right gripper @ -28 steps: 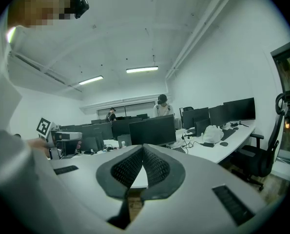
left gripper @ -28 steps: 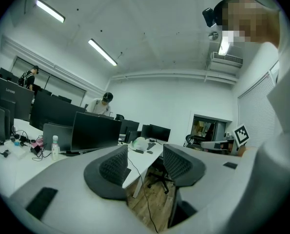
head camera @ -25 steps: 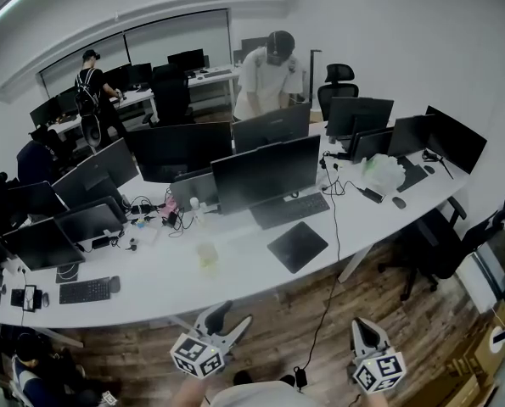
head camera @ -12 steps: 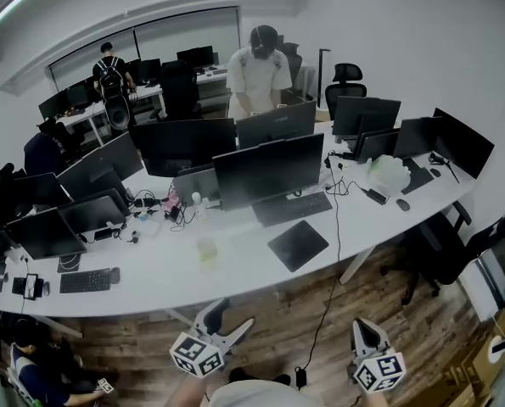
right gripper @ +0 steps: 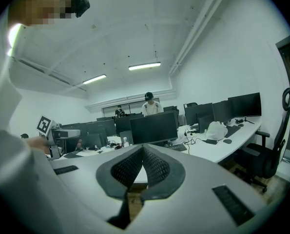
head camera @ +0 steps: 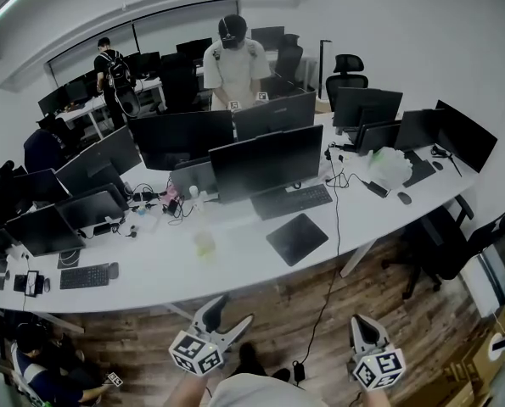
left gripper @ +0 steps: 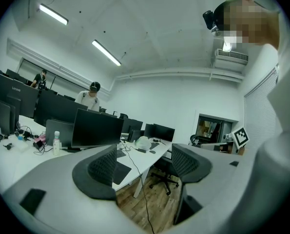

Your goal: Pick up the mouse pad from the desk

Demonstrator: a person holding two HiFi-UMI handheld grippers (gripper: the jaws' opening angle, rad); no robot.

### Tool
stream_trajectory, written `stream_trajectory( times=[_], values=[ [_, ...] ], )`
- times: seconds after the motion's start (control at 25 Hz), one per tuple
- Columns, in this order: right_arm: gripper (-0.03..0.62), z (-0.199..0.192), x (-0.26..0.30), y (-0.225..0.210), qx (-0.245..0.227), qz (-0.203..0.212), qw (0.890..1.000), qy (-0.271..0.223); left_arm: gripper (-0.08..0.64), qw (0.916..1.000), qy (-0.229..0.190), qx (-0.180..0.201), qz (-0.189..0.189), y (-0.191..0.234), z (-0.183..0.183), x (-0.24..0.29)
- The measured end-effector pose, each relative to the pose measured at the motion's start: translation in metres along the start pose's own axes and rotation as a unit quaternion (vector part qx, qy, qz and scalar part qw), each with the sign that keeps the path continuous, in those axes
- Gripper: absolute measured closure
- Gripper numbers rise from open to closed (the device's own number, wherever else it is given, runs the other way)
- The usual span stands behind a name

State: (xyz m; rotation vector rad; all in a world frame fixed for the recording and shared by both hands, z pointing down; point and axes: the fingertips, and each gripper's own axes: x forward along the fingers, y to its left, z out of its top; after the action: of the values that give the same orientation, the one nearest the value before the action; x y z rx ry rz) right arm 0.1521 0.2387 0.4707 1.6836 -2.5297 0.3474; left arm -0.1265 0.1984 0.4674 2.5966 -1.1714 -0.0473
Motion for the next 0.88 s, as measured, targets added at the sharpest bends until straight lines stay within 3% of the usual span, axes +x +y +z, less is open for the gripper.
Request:
stream_trajectory(
  times=[0.36,0.88],
  values=[
    [0.581,0.001,0.036,-0.007,0.003,-0.009,1.0,0.01,0.201,0.9999,0.007,-0.002,-0.011,0.029,0.005,0.031],
    [0.581,0.015,0.128,-0.022,0.006,-0.049,0.998,0.028,0.202,0.9984,0.028,-0.006,-0.049,0.11,0.023,0.108]
  ],
)
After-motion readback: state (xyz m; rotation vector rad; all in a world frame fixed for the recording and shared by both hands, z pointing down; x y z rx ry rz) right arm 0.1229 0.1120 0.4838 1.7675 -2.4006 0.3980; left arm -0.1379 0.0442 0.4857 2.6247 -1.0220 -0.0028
